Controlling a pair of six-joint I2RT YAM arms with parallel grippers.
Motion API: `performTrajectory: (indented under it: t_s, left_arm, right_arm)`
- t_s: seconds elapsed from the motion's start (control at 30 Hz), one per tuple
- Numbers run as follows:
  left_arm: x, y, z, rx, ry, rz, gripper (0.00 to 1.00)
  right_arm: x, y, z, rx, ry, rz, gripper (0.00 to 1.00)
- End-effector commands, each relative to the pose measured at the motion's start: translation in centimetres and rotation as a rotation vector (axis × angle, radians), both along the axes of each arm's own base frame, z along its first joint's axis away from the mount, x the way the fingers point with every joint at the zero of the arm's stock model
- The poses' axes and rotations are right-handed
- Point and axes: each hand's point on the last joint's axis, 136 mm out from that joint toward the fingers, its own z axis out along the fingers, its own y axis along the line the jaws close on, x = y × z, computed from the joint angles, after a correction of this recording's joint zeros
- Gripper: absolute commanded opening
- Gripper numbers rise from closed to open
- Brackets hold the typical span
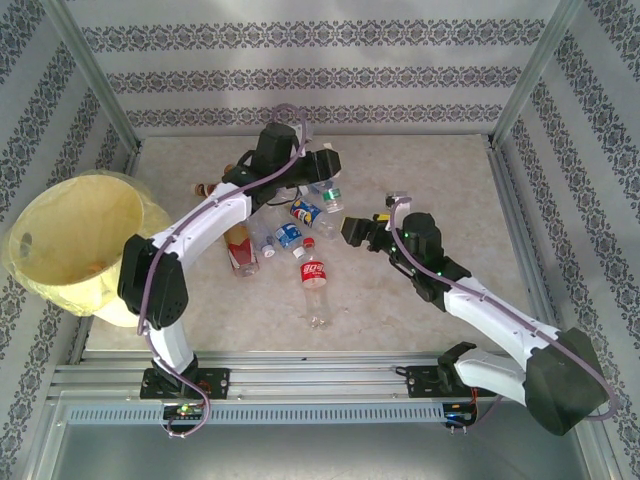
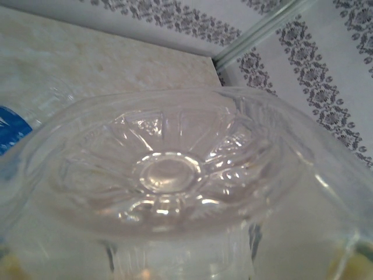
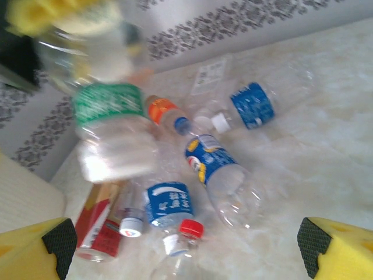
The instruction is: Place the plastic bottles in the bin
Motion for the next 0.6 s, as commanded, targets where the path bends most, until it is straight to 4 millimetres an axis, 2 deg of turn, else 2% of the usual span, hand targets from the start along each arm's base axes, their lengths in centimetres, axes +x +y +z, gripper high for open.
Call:
performTrajectory:
  t_s: [0.0,0.17,0.37,0.57]
  left_arm:
    - [-0.2,3.2,2.3,0.068,-0.058,0.075,0.58]
    - [-0.8,6.2,4.1,0.136,-0.109,0.146,0.57]
    - [-2.5,10.3,7.3,0.278,-0.185,0.22,0.57]
    - [-4.8,16.4,10.4,0.468,-0.261,0.367,0.58]
  right_arm:
    - [0.8,-2.1,-1.2,-0.013,0.012,-0.146,0.98]
    - [2.3,-2.6,-3.0,-0.048,0.035,-0.208,0.98]
    - [2.8,-0.6,-4.1,-0.068,0.096,-0.112,0.98]
    - [2.6,0.5,-4.3,-0.108,0.098,-0.033,0.98]
